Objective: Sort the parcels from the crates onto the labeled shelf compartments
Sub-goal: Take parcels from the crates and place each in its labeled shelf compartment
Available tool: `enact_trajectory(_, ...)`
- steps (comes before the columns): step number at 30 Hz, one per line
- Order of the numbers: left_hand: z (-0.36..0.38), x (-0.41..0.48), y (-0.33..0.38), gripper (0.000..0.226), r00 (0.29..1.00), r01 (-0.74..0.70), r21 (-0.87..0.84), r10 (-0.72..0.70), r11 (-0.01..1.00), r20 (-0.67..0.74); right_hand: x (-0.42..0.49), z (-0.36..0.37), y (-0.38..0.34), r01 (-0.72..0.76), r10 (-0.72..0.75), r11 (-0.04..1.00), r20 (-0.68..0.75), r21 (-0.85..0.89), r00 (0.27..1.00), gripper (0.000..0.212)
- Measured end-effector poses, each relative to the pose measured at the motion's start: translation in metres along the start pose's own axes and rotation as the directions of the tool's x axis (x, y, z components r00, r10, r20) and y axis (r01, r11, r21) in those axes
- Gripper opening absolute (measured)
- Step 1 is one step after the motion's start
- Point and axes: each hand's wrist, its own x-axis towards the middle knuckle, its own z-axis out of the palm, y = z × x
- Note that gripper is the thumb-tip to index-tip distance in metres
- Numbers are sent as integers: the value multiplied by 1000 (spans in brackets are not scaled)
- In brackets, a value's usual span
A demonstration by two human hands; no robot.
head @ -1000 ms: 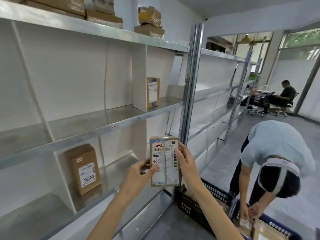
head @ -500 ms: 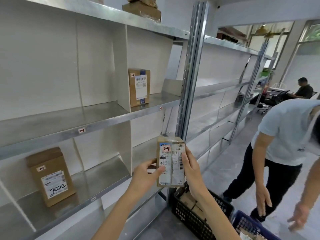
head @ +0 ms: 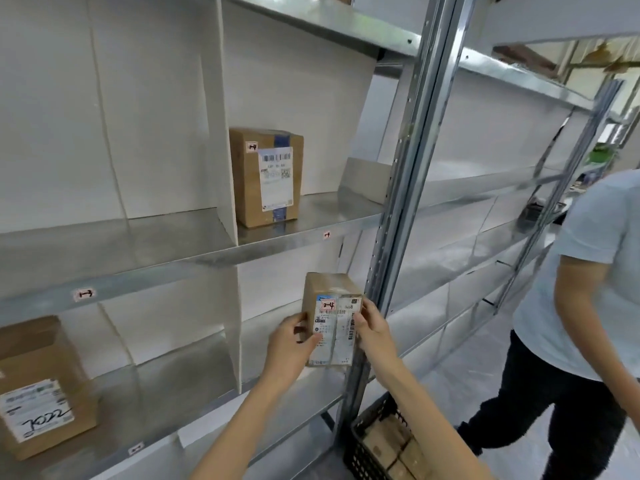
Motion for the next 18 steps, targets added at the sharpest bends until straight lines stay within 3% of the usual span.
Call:
enact_trajectory(4,15,28,-10,40,997,68,84,-66,994,-34,32,1,18,-39,38,999,80,9,996,44)
enact_trajectory(7,21,52,-21,30,985,161,36,-158,986,-72,61,5,32,-84,83,996,122,5,989,49)
enact_trajectory(14,25,107,-57,30,883,386,-297,-443,874,-156,143,31,72,-312,282,946,249,88,927,31)
enact_trajectory(16,29,119,-68,26,839,388,-492,-520,779,-162,165,41,89,-348,316,933,256,91,914,13)
enact_trajectory(18,34,128,-79,19,790,382,-630,-593,676,-157,182,52,107,-348,328,937,258,32,909,15)
